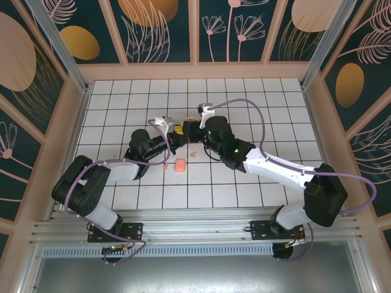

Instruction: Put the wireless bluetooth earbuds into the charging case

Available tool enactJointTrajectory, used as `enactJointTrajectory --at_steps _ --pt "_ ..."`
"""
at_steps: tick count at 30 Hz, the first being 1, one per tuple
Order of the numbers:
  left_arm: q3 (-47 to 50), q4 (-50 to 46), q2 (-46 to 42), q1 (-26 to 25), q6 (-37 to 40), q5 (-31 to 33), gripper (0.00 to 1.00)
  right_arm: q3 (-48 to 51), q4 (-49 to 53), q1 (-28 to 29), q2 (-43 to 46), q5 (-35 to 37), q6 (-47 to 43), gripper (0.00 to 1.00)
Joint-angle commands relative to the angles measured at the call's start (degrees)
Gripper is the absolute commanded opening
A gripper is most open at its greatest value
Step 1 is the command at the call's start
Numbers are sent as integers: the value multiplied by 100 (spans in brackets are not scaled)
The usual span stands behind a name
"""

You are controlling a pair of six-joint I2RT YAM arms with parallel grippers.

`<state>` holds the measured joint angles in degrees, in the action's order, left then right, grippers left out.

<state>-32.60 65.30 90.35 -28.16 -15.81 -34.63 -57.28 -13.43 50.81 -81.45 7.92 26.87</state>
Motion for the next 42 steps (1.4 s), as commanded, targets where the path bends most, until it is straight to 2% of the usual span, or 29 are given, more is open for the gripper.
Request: enactJointTrajectory --at_steps 1,17,22,31,37,42 --pt "-308 684 -263 -10 -132 -66 13 261 404 60 120 238 -68 24" --pt "-281 440 -355 -5 115 -60 13 474 499 54 419 217 -9 24" --pt "-211 72 -435 -8 406 60 13 456 639 -152 587 -272 235 25" --pt "164 -827 -692 -7 973 509 12 435 1698 -792 1017 -1480 633 25" --pt "436 -1085 -914 -14 1247 688 12 448 2858 -1116 780 -1644 1091 25" --pt "544 -1125 -1022 -14 1278 757 12 668 3389 -1421 372 -1710 1482 25"
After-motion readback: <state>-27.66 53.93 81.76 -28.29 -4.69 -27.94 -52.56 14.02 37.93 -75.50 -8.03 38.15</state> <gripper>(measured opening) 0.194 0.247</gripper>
